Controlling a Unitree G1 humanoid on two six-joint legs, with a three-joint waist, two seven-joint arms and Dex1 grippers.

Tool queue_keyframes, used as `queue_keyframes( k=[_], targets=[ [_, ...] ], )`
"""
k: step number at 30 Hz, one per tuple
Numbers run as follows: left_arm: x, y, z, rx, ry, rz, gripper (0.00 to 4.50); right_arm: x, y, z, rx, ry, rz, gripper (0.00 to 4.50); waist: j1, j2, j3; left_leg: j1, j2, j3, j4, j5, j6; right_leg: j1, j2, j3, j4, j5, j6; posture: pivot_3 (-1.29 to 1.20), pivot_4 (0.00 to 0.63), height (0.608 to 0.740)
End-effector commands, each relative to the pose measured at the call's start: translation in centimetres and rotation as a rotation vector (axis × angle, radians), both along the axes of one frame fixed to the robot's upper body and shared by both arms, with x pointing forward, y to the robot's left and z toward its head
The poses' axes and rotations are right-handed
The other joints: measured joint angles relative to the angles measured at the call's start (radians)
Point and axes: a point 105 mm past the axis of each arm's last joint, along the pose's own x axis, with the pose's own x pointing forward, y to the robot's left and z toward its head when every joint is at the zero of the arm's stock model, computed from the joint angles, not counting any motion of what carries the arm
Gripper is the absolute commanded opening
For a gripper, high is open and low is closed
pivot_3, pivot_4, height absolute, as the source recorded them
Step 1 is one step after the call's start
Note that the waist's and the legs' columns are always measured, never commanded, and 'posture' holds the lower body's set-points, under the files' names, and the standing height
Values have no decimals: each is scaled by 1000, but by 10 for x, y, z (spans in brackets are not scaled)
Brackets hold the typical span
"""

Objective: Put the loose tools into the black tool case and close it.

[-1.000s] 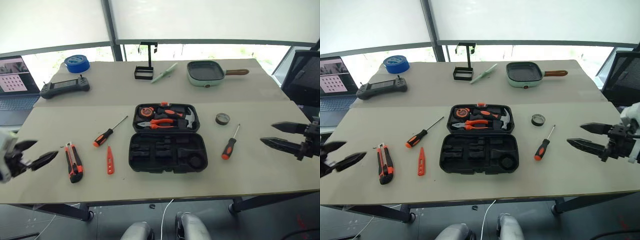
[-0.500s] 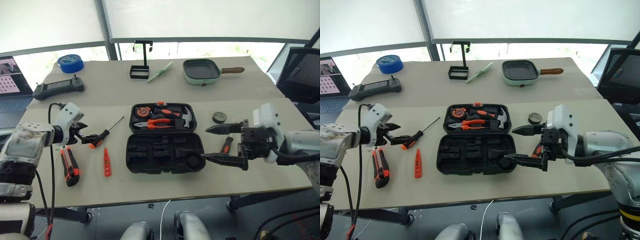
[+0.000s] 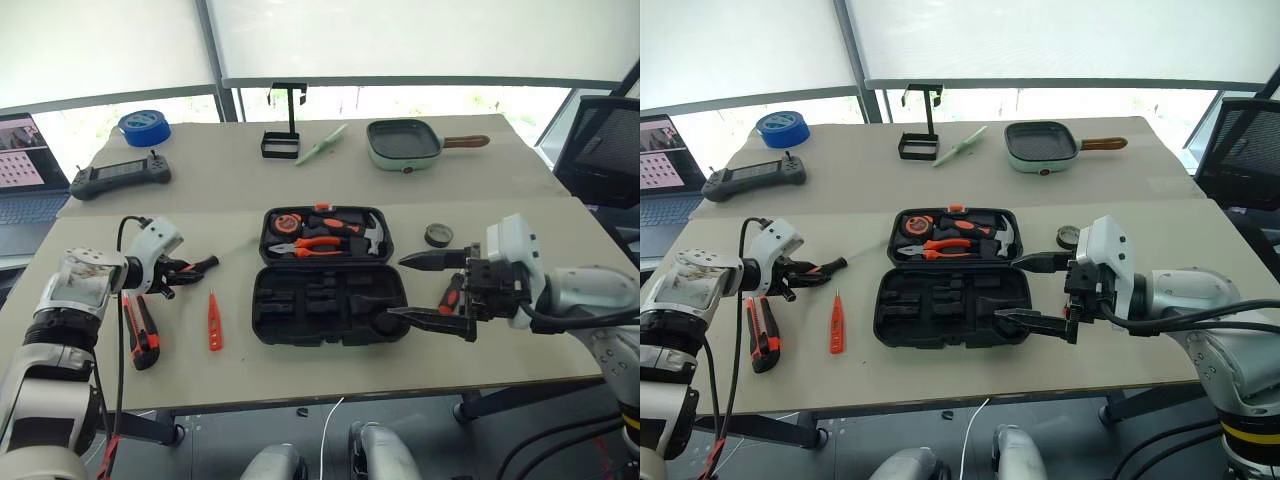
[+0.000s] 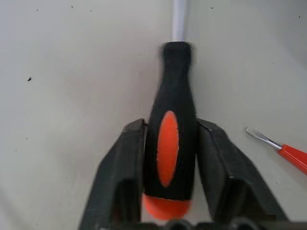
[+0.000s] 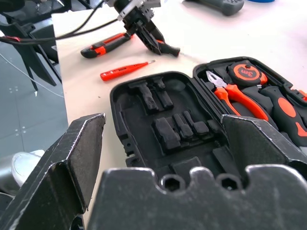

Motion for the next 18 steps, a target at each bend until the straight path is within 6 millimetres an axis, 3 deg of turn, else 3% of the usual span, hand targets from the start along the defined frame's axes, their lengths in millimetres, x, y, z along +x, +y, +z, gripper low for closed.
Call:
queue_keyframes(
  k=[1,2,4,6,9,12,15,18],
  targets=[
    [5,17,23,-1,-51,68,878,3,-6,5,-3,-49,-38,4500,1,0,0,0,0,0,0,0,0,0,0,0,0,0,0,0,150,740],
    [6,18,29,-9,-65,72,878,3,-8,4,-7,-51,-45,4500,2,-1,0,-1,0,-1,0,0,0,0,0,0,0,0,0,0,150,740],
    [12,8,60,-34,-176,-4,878,3,-13,3,-6,-44,-66,4500,3,-2,1,-3,0,-1,0,0,0,-2,0,-1,0,0,0,0,150,740],
    [6,-21,97,-103,-308,-209,878,2,-18,0,-4,-25,-87,4500,5,-4,2,-6,0,-2,2,0,1,-4,0,-2,0,0,0,0,150,740],
    [-6,-59,122,-153,-356,-426,878,0,-24,-5,-2,22,-100,4500,15,-5,2,-18,0,-5,12,0,1,-11,0,-7,1,1,0,0,150,740],
    [-4,-92,118,-78,-352,-561,878,-3,-29,-10,-19,38,-116,4500,19,-5,2,-18,-3,-6,15,0,1,-8,-2,-11,1,1,0,0,150,740],
    [-8,-133,95,-2,-302,-739,878,3,-39,-13,-45,17,-187,4500,19,-5,2,-13,-2,-7,15,0,0,0,-3,-9,-1,3,1,0,150,740],
    [-9,-162,76,25,-269,-832,878,2,-47,-16,-58,25,-226,4500,21,-5,2,-13,-2,-7,15,0,1,0,-2,-5,-1,3,1,0,150,740]
  ],
)
